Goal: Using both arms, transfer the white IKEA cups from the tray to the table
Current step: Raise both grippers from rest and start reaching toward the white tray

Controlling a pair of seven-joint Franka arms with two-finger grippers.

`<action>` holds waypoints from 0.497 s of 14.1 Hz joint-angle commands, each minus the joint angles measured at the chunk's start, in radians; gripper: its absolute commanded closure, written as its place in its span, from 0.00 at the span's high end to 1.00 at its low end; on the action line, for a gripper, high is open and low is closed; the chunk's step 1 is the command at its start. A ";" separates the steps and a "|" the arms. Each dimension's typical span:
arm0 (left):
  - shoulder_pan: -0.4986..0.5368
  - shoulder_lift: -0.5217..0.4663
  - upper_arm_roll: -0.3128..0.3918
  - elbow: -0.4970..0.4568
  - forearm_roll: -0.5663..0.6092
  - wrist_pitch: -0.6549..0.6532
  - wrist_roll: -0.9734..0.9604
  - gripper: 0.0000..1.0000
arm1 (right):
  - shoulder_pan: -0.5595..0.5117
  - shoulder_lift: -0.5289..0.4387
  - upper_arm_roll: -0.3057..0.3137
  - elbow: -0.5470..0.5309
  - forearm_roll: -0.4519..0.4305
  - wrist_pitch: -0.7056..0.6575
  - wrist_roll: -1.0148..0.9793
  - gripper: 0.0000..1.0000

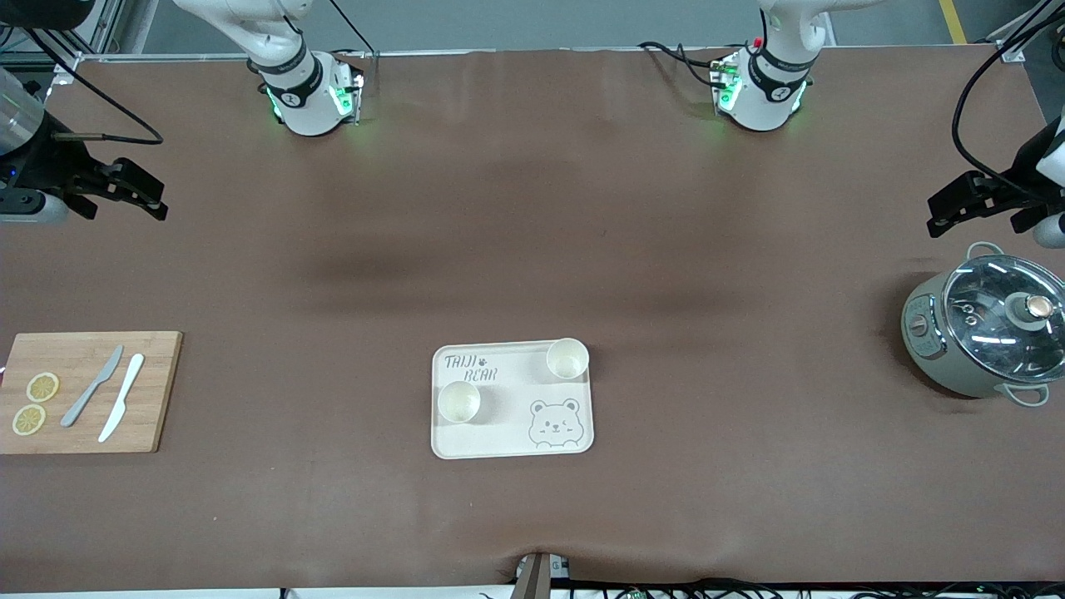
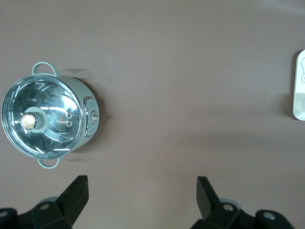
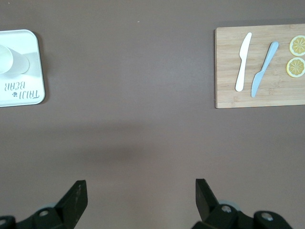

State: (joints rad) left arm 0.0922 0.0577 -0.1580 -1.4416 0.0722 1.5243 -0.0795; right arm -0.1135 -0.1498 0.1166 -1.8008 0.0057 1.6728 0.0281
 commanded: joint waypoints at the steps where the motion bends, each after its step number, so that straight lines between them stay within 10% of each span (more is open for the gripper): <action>1: 0.009 -0.012 -0.003 0.004 -0.015 -0.016 0.020 1.00 | 0.005 0.000 0.001 0.003 0.011 -0.001 0.003 1.00; 7: 0.007 0.002 -0.003 0.004 -0.006 -0.015 0.020 1.00 | -0.003 0.013 0.001 0.050 0.011 -0.004 0.003 1.00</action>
State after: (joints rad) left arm 0.0922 0.0581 -0.1582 -1.4422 0.0722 1.5242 -0.0795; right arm -0.1132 -0.1492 0.1178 -1.7969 0.0057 1.6759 0.0281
